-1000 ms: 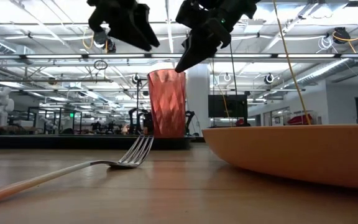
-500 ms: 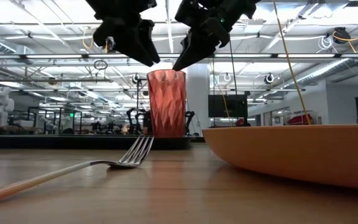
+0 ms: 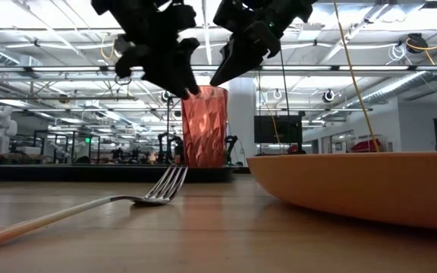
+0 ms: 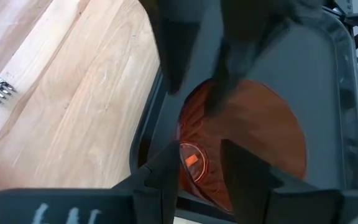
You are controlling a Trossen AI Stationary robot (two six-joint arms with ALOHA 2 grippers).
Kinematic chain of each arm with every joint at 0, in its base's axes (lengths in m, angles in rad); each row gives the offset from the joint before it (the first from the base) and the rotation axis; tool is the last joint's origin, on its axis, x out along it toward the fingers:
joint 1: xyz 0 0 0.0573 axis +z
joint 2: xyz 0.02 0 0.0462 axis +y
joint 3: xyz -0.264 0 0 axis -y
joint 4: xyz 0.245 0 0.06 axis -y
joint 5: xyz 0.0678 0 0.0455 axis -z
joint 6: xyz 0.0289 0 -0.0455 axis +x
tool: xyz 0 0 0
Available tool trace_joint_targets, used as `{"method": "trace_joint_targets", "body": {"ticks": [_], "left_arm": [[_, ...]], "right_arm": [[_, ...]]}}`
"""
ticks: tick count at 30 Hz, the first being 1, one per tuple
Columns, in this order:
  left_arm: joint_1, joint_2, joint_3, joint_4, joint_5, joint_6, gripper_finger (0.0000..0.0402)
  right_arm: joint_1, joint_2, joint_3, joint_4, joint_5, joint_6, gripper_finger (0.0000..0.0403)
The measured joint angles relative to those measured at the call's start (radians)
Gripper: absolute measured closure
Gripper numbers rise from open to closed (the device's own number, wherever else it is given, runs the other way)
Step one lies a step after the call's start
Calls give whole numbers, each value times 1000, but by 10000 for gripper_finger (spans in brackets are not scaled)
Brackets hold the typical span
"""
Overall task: Pick and place plate/cup/fork/spoon on tray
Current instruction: Put the orange cup on the black tray
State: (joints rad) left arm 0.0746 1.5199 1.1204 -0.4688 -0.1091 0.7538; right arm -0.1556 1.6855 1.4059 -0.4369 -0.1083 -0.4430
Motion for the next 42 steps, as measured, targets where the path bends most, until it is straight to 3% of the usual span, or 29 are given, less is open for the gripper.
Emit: {"method": "trace_joint_targets", "body": {"ticks": [10,13,20,25,34,42], "left_arm": [[4,-18,-2,-32,-9,58,388],[4,-43,10,-40,-39,46,385],[35,-127,67,-246,-75,-14,393],[79,-199,96,-368,-172,-91,386],[112,-341,116,-467,-177,-142,389],[127,-397,184,-571,-177,-326,393]], "right_arm": [[24,-68,0,0,7,1,293],[35,-123,0,-24,17,15,293],[90,-256,-18,-132,138,156,293],[139,-365,-200,-30,139,234,293],[179,-529,-568,211,141,313,293],[170,-608,-664,232,142,265,293]]}}
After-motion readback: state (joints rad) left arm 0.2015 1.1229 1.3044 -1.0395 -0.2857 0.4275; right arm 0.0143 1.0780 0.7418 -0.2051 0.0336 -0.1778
